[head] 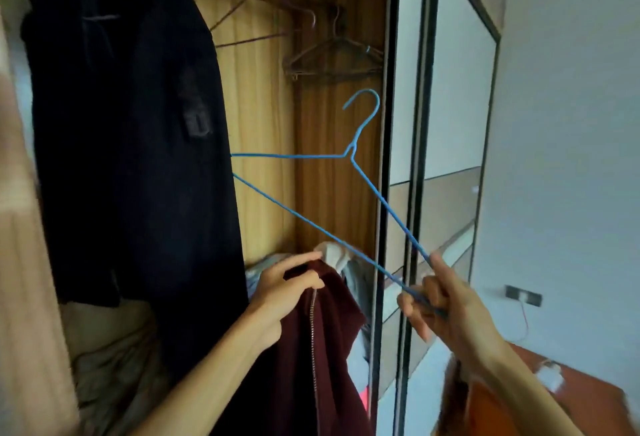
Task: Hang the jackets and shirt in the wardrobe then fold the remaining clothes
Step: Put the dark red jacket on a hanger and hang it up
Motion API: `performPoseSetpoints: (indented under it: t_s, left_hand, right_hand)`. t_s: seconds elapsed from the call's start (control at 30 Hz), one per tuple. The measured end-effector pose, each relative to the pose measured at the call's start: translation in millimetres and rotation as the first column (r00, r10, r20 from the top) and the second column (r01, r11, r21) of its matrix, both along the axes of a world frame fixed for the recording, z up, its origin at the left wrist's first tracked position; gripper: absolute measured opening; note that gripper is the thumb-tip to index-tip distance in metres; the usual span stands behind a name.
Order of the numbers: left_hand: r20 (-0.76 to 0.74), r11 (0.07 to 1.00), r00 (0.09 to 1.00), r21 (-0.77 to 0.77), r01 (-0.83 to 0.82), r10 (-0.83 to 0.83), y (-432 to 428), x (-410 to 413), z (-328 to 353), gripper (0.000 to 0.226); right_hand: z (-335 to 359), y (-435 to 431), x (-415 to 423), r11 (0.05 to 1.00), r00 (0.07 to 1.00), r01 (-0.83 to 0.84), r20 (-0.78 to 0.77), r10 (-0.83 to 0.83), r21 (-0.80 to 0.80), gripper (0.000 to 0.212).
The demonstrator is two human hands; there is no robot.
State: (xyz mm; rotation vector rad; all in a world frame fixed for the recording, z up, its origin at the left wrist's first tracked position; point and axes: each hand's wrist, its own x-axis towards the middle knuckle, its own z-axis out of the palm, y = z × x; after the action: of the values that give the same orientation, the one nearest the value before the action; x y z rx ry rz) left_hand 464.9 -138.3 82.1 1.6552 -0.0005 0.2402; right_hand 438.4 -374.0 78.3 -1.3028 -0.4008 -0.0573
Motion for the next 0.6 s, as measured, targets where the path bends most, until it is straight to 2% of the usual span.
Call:
performPoseSetpoints:
  t_s: [0.07, 0.13, 0.17, 0.2, 0.23, 0.3, 0.4, 0.5, 0.6]
  left_hand:
    - [-0.080, 0.990, 0.989, -0.084, 0.115, -0.122, -14.2, -7.3, -15.2, 0.050]
    - [-0.134, 0.938, 0.972, -0.318, 0.141, -0.192, -23.7, -7.4, -24.6, 0.041]
    - [-0.128, 0.912, 0.974, -0.390, 0.123, -0.187, -29.8, -7.7, -27.2, 0.030]
    - [-0.111, 0.903, 0.980, -0.416, 0.107, -0.168, -37.7, -7.2, -29.3, 0.030]
    - [-0.116, 0.901, 0.981, -0.424, 0.093, -0.156, -47.2, -7.5, -31.8, 0.038]
    - [-0.150, 0.926, 0.984, -0.377, 0.037, -0.100, -73.6, -14.5, -35.1, 0.055]
    - [-0.173, 0.974, 0.977, -0.210, 0.088, -0.125, -121.9, -39.2, -41.2, 0.043]
    - [-0.228, 0.978, 0.954, -0.113, 0.173, -0.195, -173.4, -59.6, -60.5, 0.040]
    - [-0.226, 0.961, 0.941, 0.056, 0.272, -0.253, -212.8, -77.3, -77.1, 0.051]
  right_hand:
    - [-29.8, -28.3, -25.2, 0.999, 0.995, 0.038, -0.086, -0.041, -0.035, 0.059]
    - [-58.0, -52.6, -46.0, 0.997, 0.986, 0.016, -0.163, -0.027, -0.070, 0.065]
    - [-70.3, -63.0, -54.2, 0.997, 0.983, -0.016, -0.186, 0.001, -0.076, 0.069]
    - [-80.4, -73.0, -61.6, 0.997, 0.978, -0.042, -0.206, 0.026, -0.071, 0.071]
    - [-87.0, -81.8, -69.0, 0.997, 0.972, -0.057, -0.231, 0.043, -0.054, 0.070]
    - [-92.2, -100.1, -81.4, 0.998, 0.967, -0.061, -0.248, 0.056, -0.012, 0.061]
    - [-88.7, -136.3, -96.2, 0.998, 0.970, -0.064, -0.233, 0.063, 0.003, 0.054]
    - [-86.3, -167.2, -110.0, 0.986, 0.957, -0.077, -0.287, 0.032, -0.148, 0.071]
    - [-78.5, -176.3, -115.7, 0.953, 0.964, 0.057, -0.233, -0.130, -0.298, 0.056]
